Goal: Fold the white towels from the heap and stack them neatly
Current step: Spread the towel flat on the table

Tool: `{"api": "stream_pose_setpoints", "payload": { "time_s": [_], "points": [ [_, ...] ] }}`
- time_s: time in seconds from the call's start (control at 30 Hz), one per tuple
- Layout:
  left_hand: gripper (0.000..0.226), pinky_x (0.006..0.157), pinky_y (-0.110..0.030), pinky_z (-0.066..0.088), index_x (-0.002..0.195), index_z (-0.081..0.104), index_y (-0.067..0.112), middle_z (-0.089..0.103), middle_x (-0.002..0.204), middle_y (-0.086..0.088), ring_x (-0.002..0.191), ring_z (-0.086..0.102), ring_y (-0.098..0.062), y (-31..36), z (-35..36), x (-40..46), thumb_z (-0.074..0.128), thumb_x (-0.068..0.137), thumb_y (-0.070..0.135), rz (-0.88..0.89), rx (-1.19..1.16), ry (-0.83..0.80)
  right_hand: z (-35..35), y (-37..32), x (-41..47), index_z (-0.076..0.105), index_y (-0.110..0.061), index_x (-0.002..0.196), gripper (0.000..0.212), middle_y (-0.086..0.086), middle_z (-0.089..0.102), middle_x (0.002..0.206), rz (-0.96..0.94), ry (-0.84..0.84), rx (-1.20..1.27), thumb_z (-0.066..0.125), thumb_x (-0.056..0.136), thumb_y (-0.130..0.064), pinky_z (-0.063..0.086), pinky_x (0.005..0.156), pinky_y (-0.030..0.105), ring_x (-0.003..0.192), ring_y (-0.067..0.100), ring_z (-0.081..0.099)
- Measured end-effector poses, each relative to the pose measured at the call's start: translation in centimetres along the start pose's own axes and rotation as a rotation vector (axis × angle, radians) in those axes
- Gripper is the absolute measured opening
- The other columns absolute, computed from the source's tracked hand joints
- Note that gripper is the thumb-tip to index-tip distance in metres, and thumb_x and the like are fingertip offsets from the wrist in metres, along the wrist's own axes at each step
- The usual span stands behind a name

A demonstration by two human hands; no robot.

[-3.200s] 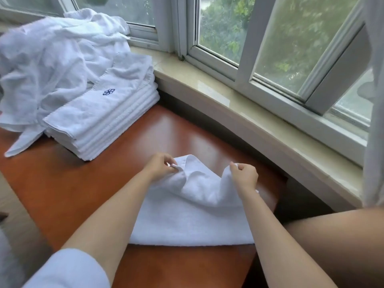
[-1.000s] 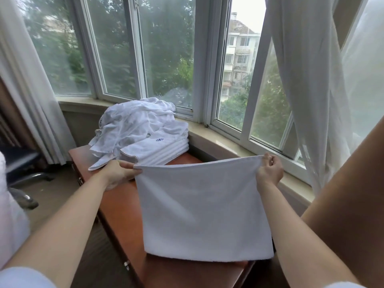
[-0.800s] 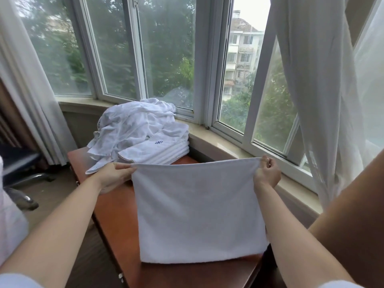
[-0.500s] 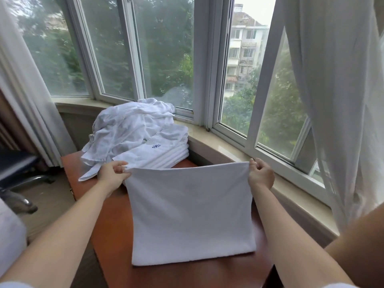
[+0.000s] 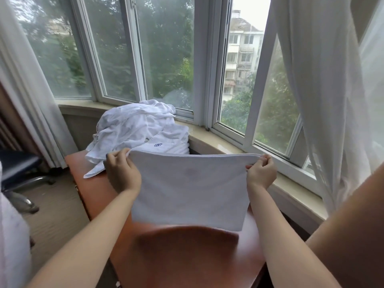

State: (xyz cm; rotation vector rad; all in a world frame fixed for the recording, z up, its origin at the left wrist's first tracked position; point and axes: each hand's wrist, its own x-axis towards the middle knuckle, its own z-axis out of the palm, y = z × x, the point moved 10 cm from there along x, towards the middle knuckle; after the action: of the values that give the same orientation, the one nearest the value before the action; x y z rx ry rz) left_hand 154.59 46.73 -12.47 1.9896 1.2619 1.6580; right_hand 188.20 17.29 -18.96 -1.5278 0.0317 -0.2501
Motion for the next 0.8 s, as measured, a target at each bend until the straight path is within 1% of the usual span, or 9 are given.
{"api": "stream_pose_setpoints", "payload": {
  "time_s": [0.07, 0.17, 0.3, 0.37, 0.47, 0.6, 0.67, 0.73, 0.8],
  "points": [
    [0.029, 0.089, -0.041, 0.034, 0.104, 0.07, -0.004, 0.056, 0.102, -0.03, 0.096, 0.053, -0.045, 1.5, -2.3, -0.4, 0.049, 0.084, -0.009, 0.011, -0.054, 0.104, -1.8, -1.8, -0.9, 0.06, -0.008, 0.11, 0.031, 0.014, 0.069, 0.09, -0.051, 0.09, -0.002, 0.037, 0.104, -0.028, 0.049, 0.072, 0.03, 0.074, 0.027, 0.067],
    [0.026, 0.086, -0.04, 0.038, 0.102, 0.072, -0.001, 0.06, 0.103, -0.027, 0.096, 0.055, -0.044, 2.1, -4.9, -0.3, 0.052, 0.085, 0.001, -0.068, -0.163, 0.226, -3.8, -4.9, -2.2, 0.062, -0.004, 0.113, 0.03, 0.015, 0.067, 0.108, -0.136, 0.208, 0.029, 0.042, 0.103, -0.022, 0.043, 0.084, 0.03, 0.099, 0.031, 0.062],
    [0.03, 0.092, -0.041, 0.043, 0.104, 0.073, 0.001, 0.059, 0.108, -0.024, 0.104, 0.053, -0.04, 1.3, -5.9, -0.2, 0.049, 0.086, 0.006, -0.212, -0.282, 0.293, -3.7, -7.0, -3.0, 0.064, 0.001, 0.113, 0.029, 0.019, 0.066, 0.111, -0.217, 0.244, 0.054, 0.047, 0.101, -0.017, 0.041, 0.089, 0.029, 0.104, 0.031, 0.06],
    [0.031, 0.094, -0.04, 0.043, 0.107, 0.071, 0.001, 0.056, 0.113, -0.024, 0.105, 0.054, -0.039, 0.5, -5.3, -0.4, 0.048, 0.087, 0.002, -0.256, -0.318, 0.273, -2.7, -6.4, -3.0, 0.064, 0.002, 0.112, 0.028, 0.02, 0.065, 0.11, -0.217, 0.216, 0.035, 0.047, 0.101, -0.017, 0.04, 0.087, 0.027, 0.102, 0.03, 0.059],
    [0.032, 0.092, -0.032, 0.039, 0.115, 0.067, 0.003, 0.053, 0.122, -0.02, 0.11, 0.054, -0.035, -2.2, -3.1, -1.5, 0.047, 0.09, 0.001, -0.36, -0.278, 0.203, -0.7, -3.0, -2.5, 0.063, 0.001, 0.11, 0.027, 0.02, 0.065, 0.108, -0.15, 0.149, -0.01, 0.047, 0.101, -0.018, 0.04, 0.085, 0.028, 0.101, 0.032, 0.059],
    [0.029, 0.091, -0.03, 0.034, 0.113, 0.067, 0.003, 0.055, 0.124, -0.018, 0.111, 0.052, -0.033, -7.1, 1.1, -3.4, 0.047, 0.092, 0.002, -0.467, -0.154, 0.054, 2.4, 3.7, -1.6, 0.06, -0.003, 0.103, 0.023, 0.015, 0.065, 0.108, 0.021, 0.068, -0.07, 0.051, 0.098, -0.024, 0.045, 0.093, 0.034, 0.101, 0.029, 0.059],
    [0.029, 0.092, -0.03, 0.035, 0.111, 0.067, 0.001, 0.056, 0.121, -0.019, 0.11, 0.053, -0.035, -9.8, 3.4, -4.2, 0.048, 0.089, -0.002, -0.536, -0.13, -0.012, 4.3, 7.0, -0.9, 0.057, -0.008, 0.091, 0.02, 0.013, 0.065, 0.099, 0.108, 0.013, -0.113, 0.056, 0.095, -0.028, 0.046, 0.092, 0.04, 0.094, 0.028, 0.06],
    [0.033, 0.094, -0.031, 0.038, 0.11, 0.067, 0.001, 0.056, 0.122, -0.019, 0.111, 0.053, -0.035, -12.5, 5.8, -4.7, 0.046, 0.086, -0.004, -0.618, -0.115, -0.072, 6.0, 9.5, 0.0, 0.053, -0.01, 0.082, 0.022, 0.01, 0.062, 0.088, 0.163, -0.025, -0.164, 0.061, 0.092, -0.028, 0.048, 0.088, 0.04, 0.087, 0.027, 0.058],
    [0.034, 0.096, -0.032, 0.041, 0.109, 0.07, 0.003, 0.057, 0.123, -0.015, 0.111, 0.054, -0.032, -14.7, 7.9, -5.2, 0.044, 0.086, 0.002, -0.721, -0.117, -0.11, 7.2, 11.4, 0.8, 0.048, -0.012, 0.077, 0.02, 0.003, 0.056, 0.078, 0.189, -0.043, -0.194, 0.063, 0.088, -0.021, 0.047, 0.08, 0.037, 0.08, 0.024, 0.054]
  ]
}}
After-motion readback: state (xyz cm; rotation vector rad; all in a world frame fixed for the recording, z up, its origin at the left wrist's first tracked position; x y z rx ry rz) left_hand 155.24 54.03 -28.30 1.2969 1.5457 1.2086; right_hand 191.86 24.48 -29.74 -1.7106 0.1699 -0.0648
